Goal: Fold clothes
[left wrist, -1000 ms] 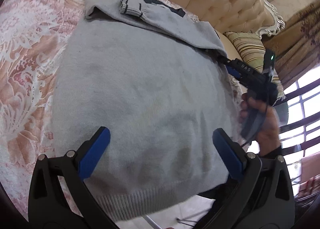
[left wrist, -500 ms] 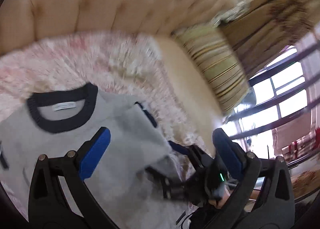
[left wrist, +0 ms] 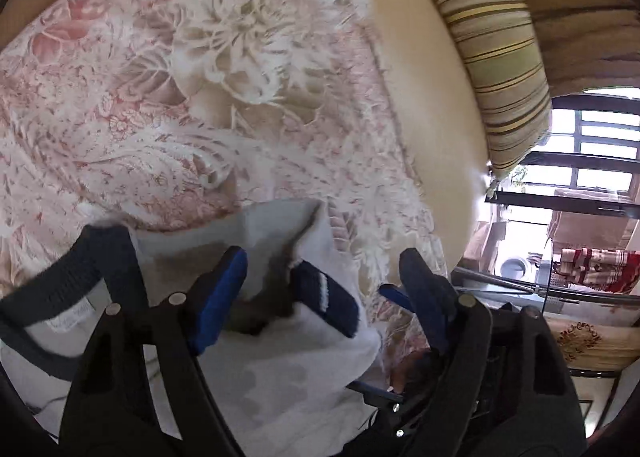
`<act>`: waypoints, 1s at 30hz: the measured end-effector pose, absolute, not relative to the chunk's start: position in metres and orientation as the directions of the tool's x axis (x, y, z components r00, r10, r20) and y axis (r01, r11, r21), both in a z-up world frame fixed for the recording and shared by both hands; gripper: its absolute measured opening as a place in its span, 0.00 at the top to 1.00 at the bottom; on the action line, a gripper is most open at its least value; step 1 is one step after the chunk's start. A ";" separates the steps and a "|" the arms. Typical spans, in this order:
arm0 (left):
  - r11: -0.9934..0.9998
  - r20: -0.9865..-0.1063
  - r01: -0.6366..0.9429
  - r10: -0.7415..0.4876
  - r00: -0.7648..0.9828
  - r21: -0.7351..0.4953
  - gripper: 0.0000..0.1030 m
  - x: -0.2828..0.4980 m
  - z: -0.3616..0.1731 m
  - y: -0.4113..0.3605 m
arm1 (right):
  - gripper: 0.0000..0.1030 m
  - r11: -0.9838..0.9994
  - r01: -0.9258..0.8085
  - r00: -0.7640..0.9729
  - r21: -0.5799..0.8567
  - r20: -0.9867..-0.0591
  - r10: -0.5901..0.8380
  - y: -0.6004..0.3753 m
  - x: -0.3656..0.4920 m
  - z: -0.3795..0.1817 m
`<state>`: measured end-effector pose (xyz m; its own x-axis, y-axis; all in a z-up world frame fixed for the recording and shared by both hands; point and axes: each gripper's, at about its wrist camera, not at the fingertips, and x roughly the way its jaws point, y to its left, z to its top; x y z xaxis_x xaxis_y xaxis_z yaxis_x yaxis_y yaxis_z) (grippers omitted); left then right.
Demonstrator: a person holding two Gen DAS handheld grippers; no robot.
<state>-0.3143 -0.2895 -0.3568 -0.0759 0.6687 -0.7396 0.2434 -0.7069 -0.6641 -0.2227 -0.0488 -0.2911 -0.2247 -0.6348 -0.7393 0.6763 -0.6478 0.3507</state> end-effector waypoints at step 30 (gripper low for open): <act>-0.784 -0.802 0.171 0.575 -0.161 -0.596 0.31 -0.346 -0.346 -0.253 | 0.34 -0.701 0.632 -0.255 0.331 -0.765 -0.591 -0.040 -0.229 -0.289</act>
<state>-0.3455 -0.2532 -0.3457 -0.1615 0.5747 -0.8023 0.1713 -0.7843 -0.5963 -0.2290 -0.0395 -0.2891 -0.2555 -0.5911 -0.7651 0.6317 -0.7011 0.3308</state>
